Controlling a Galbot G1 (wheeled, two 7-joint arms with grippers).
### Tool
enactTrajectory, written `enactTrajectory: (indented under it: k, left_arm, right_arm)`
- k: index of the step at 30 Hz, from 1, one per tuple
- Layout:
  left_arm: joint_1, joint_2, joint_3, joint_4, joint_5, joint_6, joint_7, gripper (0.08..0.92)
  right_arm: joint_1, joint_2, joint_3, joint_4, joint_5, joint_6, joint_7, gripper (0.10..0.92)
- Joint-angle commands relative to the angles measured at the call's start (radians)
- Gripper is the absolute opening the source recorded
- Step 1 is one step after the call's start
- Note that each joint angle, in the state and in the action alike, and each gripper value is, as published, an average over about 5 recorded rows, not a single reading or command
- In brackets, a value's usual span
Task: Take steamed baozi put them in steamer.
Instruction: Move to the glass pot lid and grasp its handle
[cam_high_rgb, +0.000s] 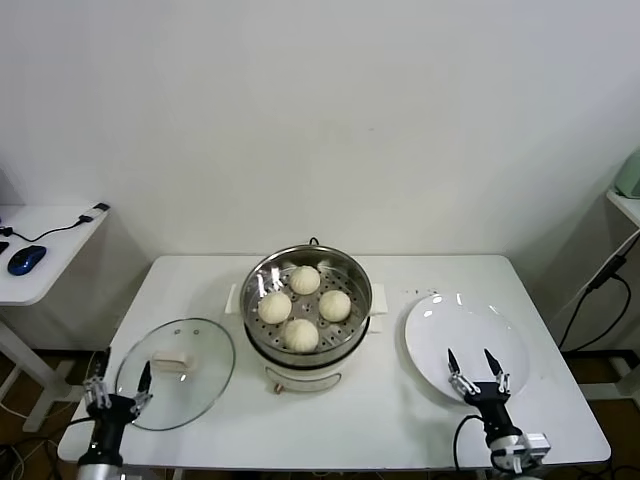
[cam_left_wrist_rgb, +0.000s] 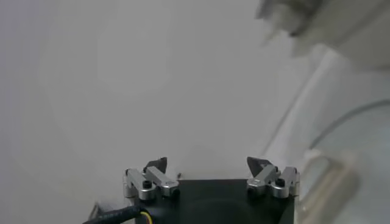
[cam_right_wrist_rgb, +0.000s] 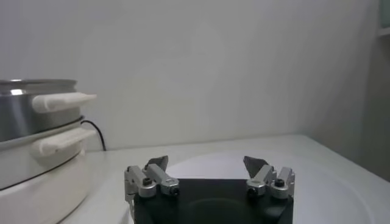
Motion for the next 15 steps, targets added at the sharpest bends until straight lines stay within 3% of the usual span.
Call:
enactTrajectory:
  k: [1,8,15]
  left_arm:
    - [-0.034,0.022,0.001,0.143,0.387,-0.063,-0.084,0.823]
    - [-0.081,0.030,0.006,0.184,0.395,-0.032,-0.012,0.823]
    - [-0.122,0.022,0.022,0.193,0.402,0.015,-0.001,0.823]
  right_arm:
    - [-0.040,0.048,0.017,0.021,-0.031,0.010,0.009,0.823]
    - [-0.066,0.058,0.028,0.056,-0.040,0.004,0.014,0.823]
    - [-0.082,0.066,0.041,0.070,-0.042,0.003,0.017,0.823]
